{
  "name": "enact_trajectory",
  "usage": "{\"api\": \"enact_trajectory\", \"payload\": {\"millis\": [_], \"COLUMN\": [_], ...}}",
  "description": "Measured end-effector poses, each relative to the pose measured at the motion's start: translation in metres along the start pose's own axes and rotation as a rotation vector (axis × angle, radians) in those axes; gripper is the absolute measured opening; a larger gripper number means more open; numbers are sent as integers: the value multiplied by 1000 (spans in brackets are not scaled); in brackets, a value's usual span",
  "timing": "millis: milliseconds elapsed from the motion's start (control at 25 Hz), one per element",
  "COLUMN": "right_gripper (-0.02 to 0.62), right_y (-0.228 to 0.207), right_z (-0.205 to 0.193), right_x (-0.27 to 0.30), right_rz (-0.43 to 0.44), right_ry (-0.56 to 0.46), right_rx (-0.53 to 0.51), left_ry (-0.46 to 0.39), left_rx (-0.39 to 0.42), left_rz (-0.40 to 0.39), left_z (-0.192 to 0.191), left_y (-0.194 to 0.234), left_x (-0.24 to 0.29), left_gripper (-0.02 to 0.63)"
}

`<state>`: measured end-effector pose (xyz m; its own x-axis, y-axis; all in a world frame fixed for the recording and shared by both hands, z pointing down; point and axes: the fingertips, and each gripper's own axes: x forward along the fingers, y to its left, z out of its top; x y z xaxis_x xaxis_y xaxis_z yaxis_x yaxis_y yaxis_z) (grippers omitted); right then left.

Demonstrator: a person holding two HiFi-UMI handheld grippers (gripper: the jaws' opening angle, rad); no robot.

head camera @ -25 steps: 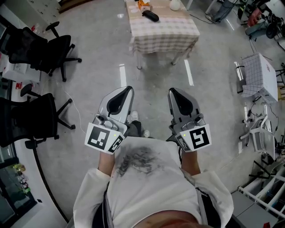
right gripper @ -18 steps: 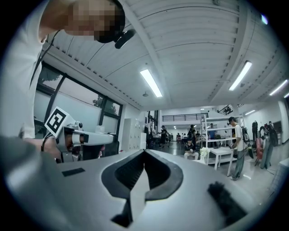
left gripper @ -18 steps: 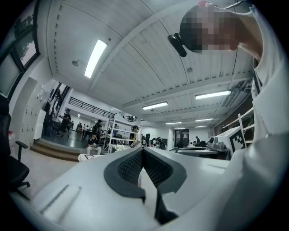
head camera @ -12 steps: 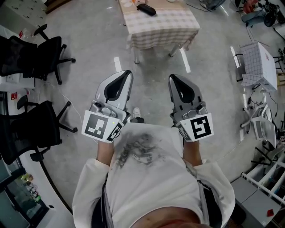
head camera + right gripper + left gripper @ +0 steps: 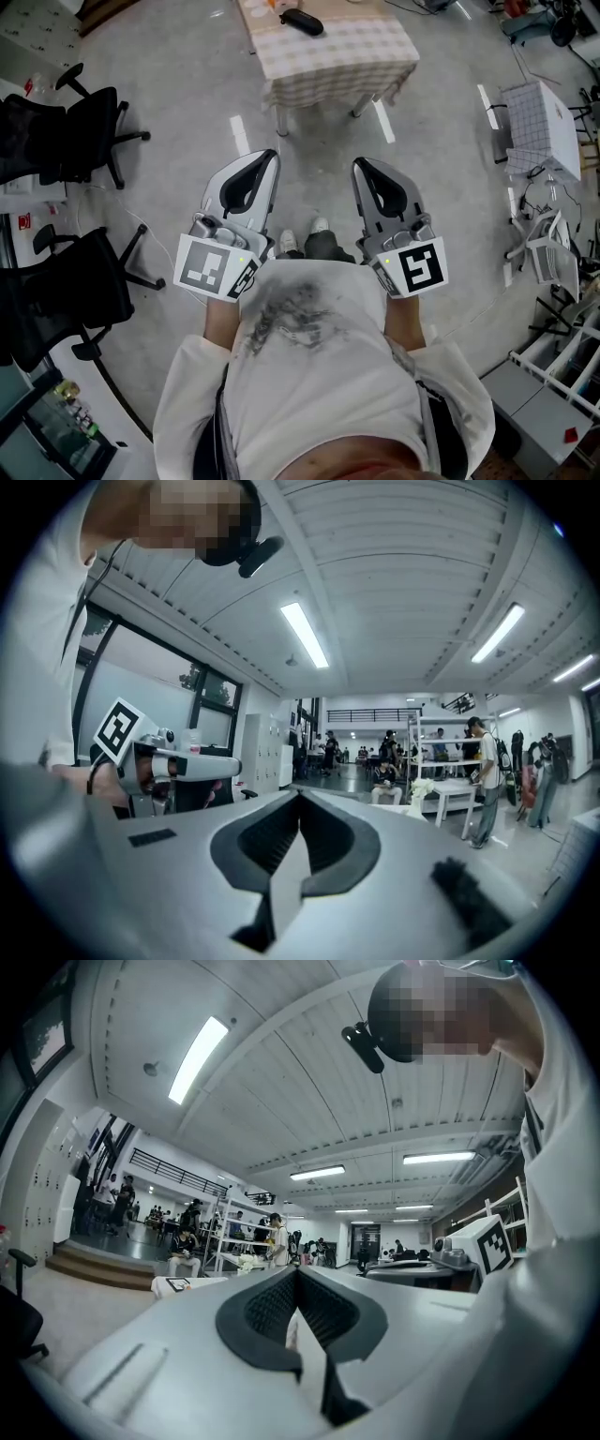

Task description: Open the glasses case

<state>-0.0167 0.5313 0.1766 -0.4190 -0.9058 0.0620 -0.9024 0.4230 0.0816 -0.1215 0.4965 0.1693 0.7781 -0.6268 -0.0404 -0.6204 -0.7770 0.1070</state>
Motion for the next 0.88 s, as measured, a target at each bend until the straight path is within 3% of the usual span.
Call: {"api": "enact_trajectory", "payload": {"millis": [880], "right_gripper": [15], "right_y": [-157], "right_z": [-16], "right_x": [134], "right_rz": [146], "right_ry": [-7], "right_rx": [16], "left_ry": [48], "left_rx": [17], "left_rz": [106], "left_z": [-11], "left_y": [78], "left_x": [179], "left_gripper": [8]}}
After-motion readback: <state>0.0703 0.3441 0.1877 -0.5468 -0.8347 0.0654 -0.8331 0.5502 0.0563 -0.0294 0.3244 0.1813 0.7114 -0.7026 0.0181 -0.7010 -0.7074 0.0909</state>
